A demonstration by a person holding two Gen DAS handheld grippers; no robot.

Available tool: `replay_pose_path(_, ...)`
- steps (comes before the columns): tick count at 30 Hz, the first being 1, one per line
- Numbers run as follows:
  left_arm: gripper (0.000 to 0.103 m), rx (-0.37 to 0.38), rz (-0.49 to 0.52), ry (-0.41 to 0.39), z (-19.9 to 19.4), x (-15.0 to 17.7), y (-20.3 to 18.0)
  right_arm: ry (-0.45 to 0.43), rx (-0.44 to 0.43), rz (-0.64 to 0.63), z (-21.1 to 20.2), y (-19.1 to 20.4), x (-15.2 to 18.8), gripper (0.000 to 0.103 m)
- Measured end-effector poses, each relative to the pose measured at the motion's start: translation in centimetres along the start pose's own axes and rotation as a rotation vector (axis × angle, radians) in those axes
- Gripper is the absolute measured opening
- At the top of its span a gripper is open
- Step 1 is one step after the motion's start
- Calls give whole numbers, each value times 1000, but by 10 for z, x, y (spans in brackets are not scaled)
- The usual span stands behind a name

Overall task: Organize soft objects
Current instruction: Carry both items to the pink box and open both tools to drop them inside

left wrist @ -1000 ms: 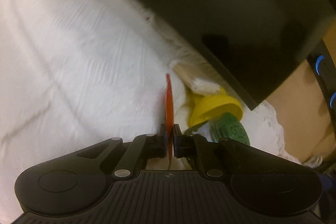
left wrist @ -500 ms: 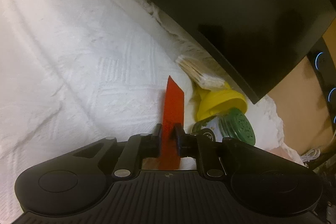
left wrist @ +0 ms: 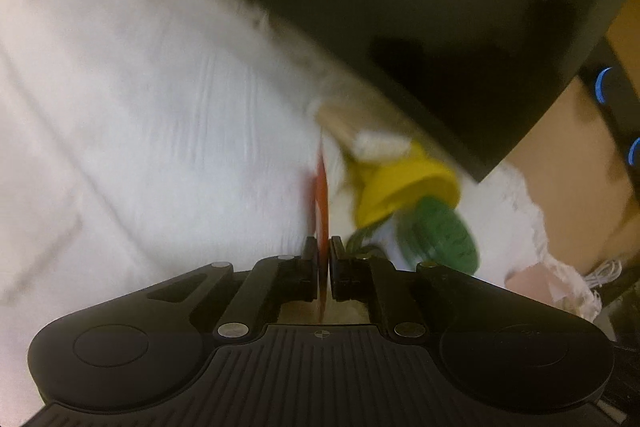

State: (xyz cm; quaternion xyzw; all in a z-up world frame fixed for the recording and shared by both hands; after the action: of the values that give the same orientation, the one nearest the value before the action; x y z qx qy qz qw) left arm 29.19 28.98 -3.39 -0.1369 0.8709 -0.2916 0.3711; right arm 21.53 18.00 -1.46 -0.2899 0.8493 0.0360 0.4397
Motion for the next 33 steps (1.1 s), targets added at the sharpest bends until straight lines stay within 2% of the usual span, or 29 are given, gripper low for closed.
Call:
replay_pose_path(6,6,1,84,-62,-25,-30,-19,-66,7,39,-23,-23,-34,39)
replay_pose_path(8,6,-2,107,-46,-22,-28,-26,-105,19,59,-38,-38,-47,39)
replay_pose_path(11,7,-80,112,-1,-4,-16,-22,-139,42,82,-60,-57,-55,39)
replay_pose_path(15,12,-164,127,68,16,6,-15,-110,57,75,-63,-61,-37,39)
replay_pose_path(18,12,-213,154,48,23,12,-10,-60,45,92,-50,-58,-15,39)
replay_pose_path(20,12,-202,140,60,27,15,-9,-27,28,110,-42,-53,-3,39)
replay_pose_path(22,11,-196,121,121,35,22,-7,-13,18,101,-40,-44,8,39)
replay_pose_path(25,9,-180,105,89,34,25,-4,-9,40,34,-38,-32,12,39)
replay_pose_path(29,6,-124,98,-18,22,16,-5,-13,75,-23,-38,-26,8,39)
replay_pose_path(33,6,-45,66,-54,8,3,-10,3,67,7,-34,-31,5,39)
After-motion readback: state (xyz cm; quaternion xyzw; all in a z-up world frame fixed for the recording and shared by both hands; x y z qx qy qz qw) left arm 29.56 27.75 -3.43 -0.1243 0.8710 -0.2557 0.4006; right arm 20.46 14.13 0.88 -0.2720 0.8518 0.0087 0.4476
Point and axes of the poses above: each gripper's, at about its wrist camera, not at the fingertips, and z roughly the way its jaws point, y to its left, x to its underside, the point moved 10 cm from there along z, roughly the way its jaws point, and after that the axes turned 8 degrees about -z, right-handed, at the moved point
